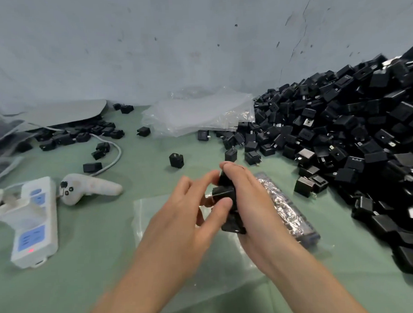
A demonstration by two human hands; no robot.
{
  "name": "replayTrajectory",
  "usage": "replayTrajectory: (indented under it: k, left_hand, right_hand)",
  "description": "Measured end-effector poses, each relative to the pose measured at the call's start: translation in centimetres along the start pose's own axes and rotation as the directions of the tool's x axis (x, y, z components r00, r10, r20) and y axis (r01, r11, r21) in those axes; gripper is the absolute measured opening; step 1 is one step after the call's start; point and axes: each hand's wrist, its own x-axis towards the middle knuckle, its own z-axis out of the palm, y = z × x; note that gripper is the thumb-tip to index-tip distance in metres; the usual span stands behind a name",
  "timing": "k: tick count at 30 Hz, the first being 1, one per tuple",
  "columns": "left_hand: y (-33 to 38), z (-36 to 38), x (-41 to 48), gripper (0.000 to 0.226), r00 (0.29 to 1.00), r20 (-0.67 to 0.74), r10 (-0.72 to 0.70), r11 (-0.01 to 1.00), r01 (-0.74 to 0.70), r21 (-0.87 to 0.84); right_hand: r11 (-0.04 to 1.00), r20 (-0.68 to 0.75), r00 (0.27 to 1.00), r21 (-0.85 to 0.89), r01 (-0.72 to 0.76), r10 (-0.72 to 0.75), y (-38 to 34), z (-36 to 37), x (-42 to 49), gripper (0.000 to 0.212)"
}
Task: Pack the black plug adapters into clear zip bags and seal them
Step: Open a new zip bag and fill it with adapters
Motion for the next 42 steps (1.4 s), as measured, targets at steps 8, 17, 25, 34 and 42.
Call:
replayTrajectory:
  k: [8, 17, 25, 34, 42]
  left_hand:
    - [-0.5, -0.8, -1.8, 0.031, 0.982, -0.176, -0.074, 0.969, 0.030, -0.244]
    - [-10.8, -6.5, -5.6, 0.019, 0.842, -0.102, -0.529, 0.847, 0.516, -0.130]
    - [-9.8, -4.3, -6.3, 0.034, 0.942, 0.048, -0.331, 0.943, 0.332, -0.006]
    - [-10.5, -4.5, -6.9, 0.035, 0.971, 0.055, -0.231, 0.971, 0.227, 0.072]
    - [-9.6, -4.6, -6.0, 0.032, 0.980, 0.196, 0.020, 0.992, -0.044, 0.119]
  right_hand:
    - [0.988, 0.009, 0.998, -0.135, 0.068, -0.068, 0.2, 0.5, -0.5, 0.010]
    - [0.997, -0.189, 0.981, -0.070, 0.028, -0.041, -1.8, -2.8, 1.3, 0.017]
    - [0.990, -0.256, 0.965, -0.138, 0.029, -0.064, -1.1, -4.4, 2.1, 0.017]
    - [0.989, -0.313, 0.948, -0.148, 0.015, -0.062, -0.8, -5.2, 2.5, 0.017]
    - [0.989, -0.289, 0.954, -0.146, 0.033, -0.074, -0.8, -4.9, 2.7, 0.017]
